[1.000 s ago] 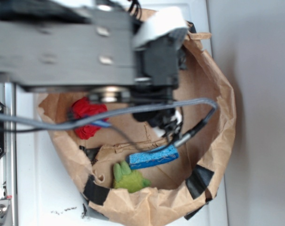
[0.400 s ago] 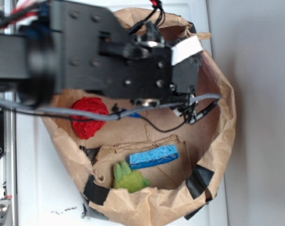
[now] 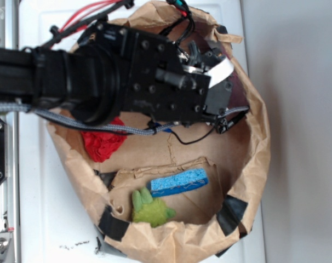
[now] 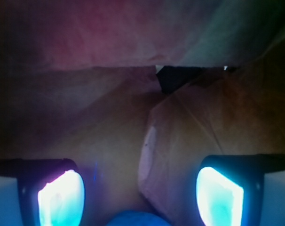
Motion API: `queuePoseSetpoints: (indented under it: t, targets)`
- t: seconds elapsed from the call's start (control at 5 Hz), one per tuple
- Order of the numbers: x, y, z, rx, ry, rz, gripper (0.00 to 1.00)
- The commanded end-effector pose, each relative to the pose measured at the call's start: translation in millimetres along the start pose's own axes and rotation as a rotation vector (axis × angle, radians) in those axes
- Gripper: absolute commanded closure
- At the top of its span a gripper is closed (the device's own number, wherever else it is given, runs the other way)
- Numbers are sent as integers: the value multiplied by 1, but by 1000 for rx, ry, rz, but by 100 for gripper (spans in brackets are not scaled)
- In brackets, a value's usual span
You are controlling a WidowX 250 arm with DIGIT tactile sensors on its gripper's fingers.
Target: Grab the blue ball.
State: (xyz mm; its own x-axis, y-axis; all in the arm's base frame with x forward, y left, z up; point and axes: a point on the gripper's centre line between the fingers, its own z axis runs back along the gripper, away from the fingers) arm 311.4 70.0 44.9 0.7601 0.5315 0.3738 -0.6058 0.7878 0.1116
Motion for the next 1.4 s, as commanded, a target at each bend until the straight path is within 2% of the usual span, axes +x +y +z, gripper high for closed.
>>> queuePoseSetpoints:
  t: [0.0,0.4,0.8,1.2]
  targets:
    - [14,3,35,-79,21,43,100]
    - [14,14,63,-165,72,12,100]
    - [21,37,104,-270,173,14,100]
    - [20,51,121,-319,228,-14,100]
